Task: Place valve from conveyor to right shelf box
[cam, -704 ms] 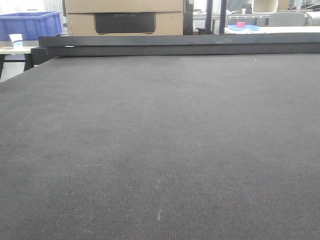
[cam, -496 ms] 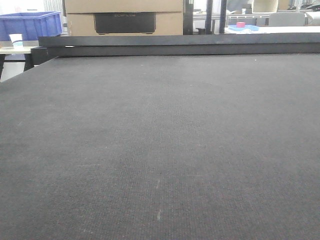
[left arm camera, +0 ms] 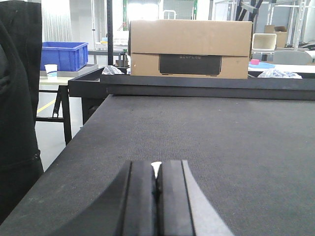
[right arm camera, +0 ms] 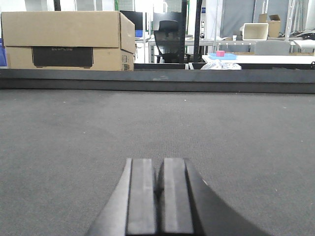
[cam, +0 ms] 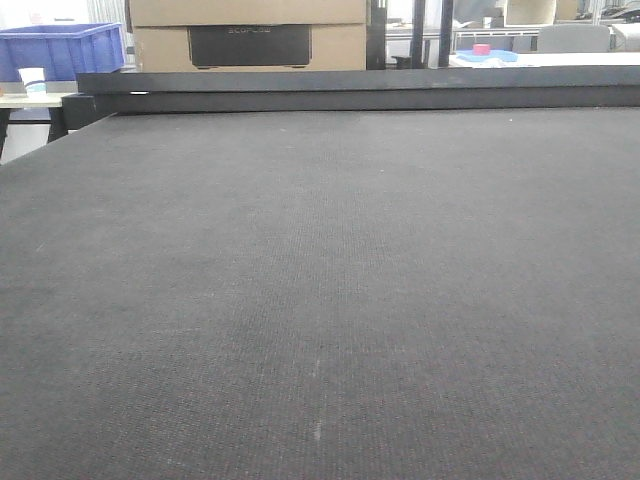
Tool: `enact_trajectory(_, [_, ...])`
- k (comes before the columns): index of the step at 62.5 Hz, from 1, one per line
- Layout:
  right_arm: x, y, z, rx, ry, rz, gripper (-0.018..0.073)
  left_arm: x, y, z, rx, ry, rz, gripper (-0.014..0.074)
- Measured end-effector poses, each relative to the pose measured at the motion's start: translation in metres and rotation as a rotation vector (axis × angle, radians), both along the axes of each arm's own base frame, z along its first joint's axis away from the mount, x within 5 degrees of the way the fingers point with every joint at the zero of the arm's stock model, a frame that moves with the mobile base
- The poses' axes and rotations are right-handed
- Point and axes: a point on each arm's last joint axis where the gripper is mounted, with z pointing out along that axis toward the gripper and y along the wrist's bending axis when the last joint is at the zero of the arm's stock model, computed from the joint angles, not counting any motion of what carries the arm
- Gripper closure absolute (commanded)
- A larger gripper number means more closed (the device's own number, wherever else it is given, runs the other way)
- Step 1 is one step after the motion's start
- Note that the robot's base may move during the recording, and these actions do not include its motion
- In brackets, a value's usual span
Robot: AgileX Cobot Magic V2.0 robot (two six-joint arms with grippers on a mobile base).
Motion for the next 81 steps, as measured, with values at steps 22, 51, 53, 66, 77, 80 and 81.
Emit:
enact_trajectory(22, [0.000, -0.001, 0.004, 0.004, -0.049, -0.005, 0.0727, 0.000, 0.000, 0.000, 0.000, 0.000, 0.000, 0.0707])
enact_trajectory(51, [-0.009, 0.002, 0.101, 0.019, -0.045, 0.026, 0.0727, -0.016, 0.002, 0.125, 0.017, 0.139, 0.000, 0.0707])
enact_trajectory(53, [-0.006, 0.002, 0.107, 0.018, -0.034, 0.027, 0.0727, -0.011, 0.001, 0.134, 0.021, 0.175, 0.000, 0.0707])
enact_trajectory(66, [0.027, 0.007, 0.141, -0.001, 0.194, 0.049, 0.0727, 0.039, -0.005, 0.163, 0.054, 0.452, 0.000, 0.0707])
enact_trajectory(77, [0.065, 0.012, 0.158, -0.027, 0.474, 0.077, 0.0727, 0.084, -0.010, 0.172, 0.070, 0.588, 0.000, 0.0707])
enact_trajectory(80, [0.077, 0.013, 0.160, -0.032, 0.544, 0.082, 0.0727, 0.094, -0.011, 0.171, 0.073, 0.614, 0.000, 0.0707])
enact_trajectory(81, [0.080, 0.014, 0.161, -0.033, 0.560, 0.084, 0.0727, 0.097, -0.012, 0.170, 0.074, 0.624, 0.000, 0.0707])
